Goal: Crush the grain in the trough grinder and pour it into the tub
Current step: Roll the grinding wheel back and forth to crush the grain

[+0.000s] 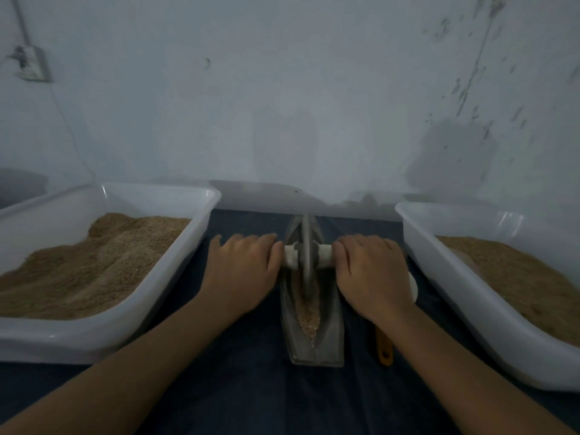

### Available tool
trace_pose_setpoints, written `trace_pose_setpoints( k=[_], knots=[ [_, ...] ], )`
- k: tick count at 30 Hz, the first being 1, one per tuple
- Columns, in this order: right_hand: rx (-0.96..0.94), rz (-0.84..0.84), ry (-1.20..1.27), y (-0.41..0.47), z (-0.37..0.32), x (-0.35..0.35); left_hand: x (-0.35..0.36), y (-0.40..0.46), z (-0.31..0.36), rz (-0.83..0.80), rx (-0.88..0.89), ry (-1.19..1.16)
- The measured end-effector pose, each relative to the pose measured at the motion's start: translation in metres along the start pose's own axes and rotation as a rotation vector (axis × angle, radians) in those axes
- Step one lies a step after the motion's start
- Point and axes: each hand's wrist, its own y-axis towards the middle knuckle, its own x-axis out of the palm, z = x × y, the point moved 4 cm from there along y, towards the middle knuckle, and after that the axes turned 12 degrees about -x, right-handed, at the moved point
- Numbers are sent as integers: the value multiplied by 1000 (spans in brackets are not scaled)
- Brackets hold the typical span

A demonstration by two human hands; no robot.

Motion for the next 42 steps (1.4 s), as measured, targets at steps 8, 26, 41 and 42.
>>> trace_pose_setpoints(
  k=[8, 26, 41, 42],
  knots=[
    [-129, 163, 52, -51, -17, -31, -20, -50, -14, 75, 171, -48],
    [13, -95, -103, 48, 7, 17, 21, 44, 6, 7, 146, 336],
    [-129, 132, 78, -37, -5, -19, -14, -32, -9, 187, 205, -36],
    [-110, 108, 78, -29, -3, -15, -10, -22, -7, 147, 183, -7]
  ],
)
